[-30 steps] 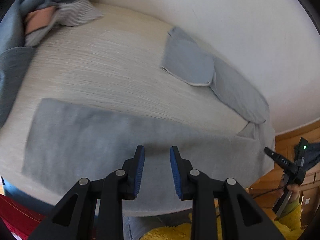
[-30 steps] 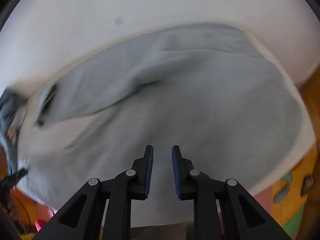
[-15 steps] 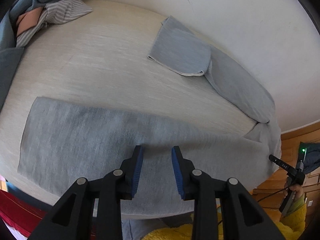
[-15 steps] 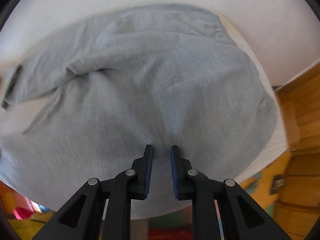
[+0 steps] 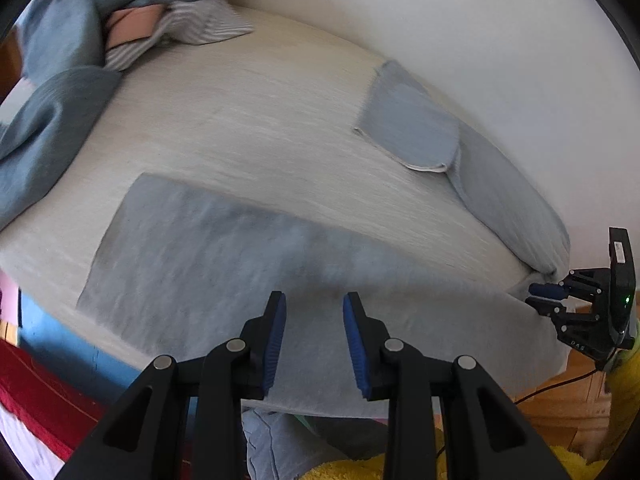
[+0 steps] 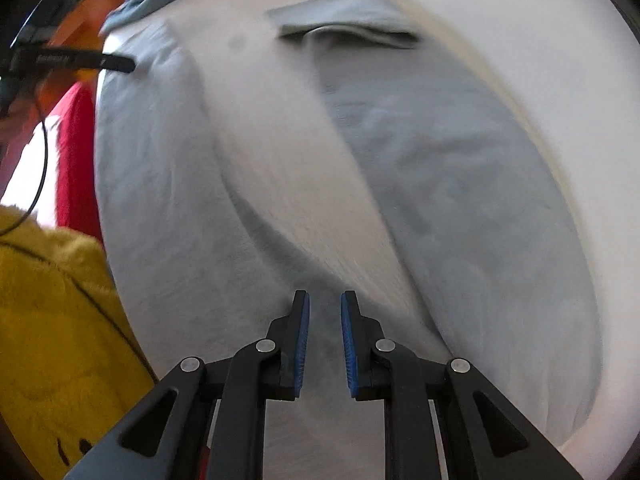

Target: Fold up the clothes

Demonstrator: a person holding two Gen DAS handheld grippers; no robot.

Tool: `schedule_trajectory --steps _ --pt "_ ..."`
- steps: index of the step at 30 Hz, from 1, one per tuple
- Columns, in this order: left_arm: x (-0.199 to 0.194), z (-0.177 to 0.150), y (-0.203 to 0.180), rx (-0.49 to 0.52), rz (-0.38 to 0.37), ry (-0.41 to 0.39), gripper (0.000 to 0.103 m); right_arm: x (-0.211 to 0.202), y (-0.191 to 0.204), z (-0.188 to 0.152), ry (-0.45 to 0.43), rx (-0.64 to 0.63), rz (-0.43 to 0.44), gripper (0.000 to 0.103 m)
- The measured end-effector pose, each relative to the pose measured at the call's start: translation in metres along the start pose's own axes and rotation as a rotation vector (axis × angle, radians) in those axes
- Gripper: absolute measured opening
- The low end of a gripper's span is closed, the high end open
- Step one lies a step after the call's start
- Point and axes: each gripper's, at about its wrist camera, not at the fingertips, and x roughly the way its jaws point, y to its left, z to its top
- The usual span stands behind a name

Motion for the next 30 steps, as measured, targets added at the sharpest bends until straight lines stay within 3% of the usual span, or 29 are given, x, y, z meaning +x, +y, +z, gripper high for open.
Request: schedule_trajectory --steps 2,4,5,6,7,12,18,24,28,30 --pt "0.001 -0.004 0.002 -0.020 0.006 0.000 0.026 0.006 -0.001 0.004 0.033 -0.027 0.054 0.019" --pt "0.000 -0.007 0.003 -0.036 0.013 0.001 0.026 0.006 0.003 0.008 0.041 -0.074 0.049 0.019" --pt "0.000 -0.008 0.004 -0.044 0.016 0.002 0.026 0.006 0.005 0.011 0.042 -0.097 0.042 0.016" --pt "0.000 -0.009 0.005 -0.055 0.013 0.003 0.026 0.005 0.005 0.013 0.040 -0.106 0.023 0.005" --pt "-0.004 -0.010 0.011 -0.062 0.013 0.000 0.026 0.005 0.004 0.015 0.029 -0.101 -0.007 0.003" --pt "-0.011 -0.012 0.020 -0.080 0.020 -0.014 0.026 -0.002 -0.044 0.026 -0.096 0.187 -0.154 0.003" --pt "-0.005 -0.010 0.016 -0.065 0.024 -0.020 0.026 -0.013 -0.038 0.028 -0.128 0.277 -0.190 0.003" --pt "-0.007 0.002 0.022 -0.026 0.050 -0.023 0.026 -0.039 -0.025 -0.003 -0.257 0.438 -0.137 0.004" --pt "-0.010 0.010 0.005 0.033 0.058 -0.035 0.027 -0.046 -0.044 -0.075 -0.305 0.654 -0.121 0.005" --pt "-0.005 0.016 -0.013 0.074 0.035 -0.035 0.027 -0.043 -0.023 -0.100 -0.303 0.781 -0.142 0.005"
